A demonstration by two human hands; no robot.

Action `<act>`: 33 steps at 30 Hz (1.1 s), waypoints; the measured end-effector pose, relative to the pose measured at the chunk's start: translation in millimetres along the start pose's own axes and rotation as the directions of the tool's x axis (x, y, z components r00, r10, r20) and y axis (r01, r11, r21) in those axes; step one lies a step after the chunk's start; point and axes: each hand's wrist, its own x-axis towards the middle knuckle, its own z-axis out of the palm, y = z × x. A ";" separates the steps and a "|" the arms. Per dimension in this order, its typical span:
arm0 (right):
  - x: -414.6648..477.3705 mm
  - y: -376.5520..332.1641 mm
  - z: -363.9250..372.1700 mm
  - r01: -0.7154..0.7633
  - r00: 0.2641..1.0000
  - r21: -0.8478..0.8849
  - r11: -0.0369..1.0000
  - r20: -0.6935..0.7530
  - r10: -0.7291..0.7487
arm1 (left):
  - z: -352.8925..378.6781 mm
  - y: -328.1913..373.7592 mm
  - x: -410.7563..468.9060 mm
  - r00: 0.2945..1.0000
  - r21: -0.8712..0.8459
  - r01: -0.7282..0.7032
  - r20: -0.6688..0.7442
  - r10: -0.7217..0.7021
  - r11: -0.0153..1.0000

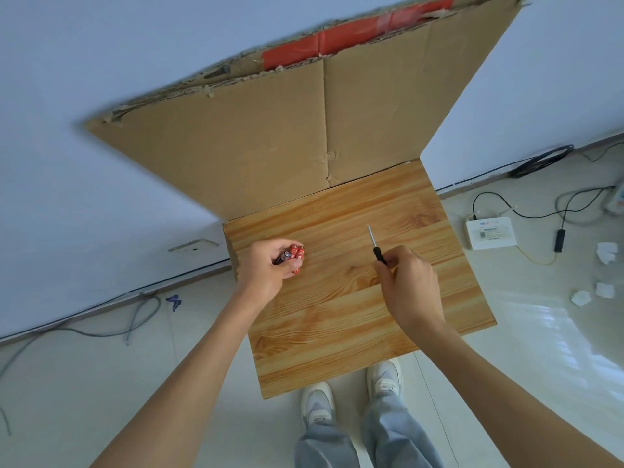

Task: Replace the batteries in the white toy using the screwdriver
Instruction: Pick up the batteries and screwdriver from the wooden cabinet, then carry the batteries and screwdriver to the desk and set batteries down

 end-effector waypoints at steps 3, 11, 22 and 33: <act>-5.6 -13.3 -10.3 -0.015 1.000 0.050 0.999 -0.012 0.015 | -4.0 21.7 -10.8 1.000 -0.053 0.023 0.022 -0.022 0.998; -53.6 -58.3 -98.8 -0.072 0.995 0.229 0.971 -0.054 0.086 | -9.5 131.9 -73.5 0.991 -0.080 0.017 0.136 -0.006 0.997; -169.9 -72.2 -342.0 -0.130 0.944 0.484 0.866 -0.205 0.257 | 62.9 362.3 -228.2 0.879 0.020 -0.258 0.419 0.226 0.966; -314.4 14.3 -554.6 -0.074 0.712 0.637 0.767 -0.505 0.488 | 240.9 522.6 -398.9 0.651 -0.075 -0.395 0.680 0.337 0.916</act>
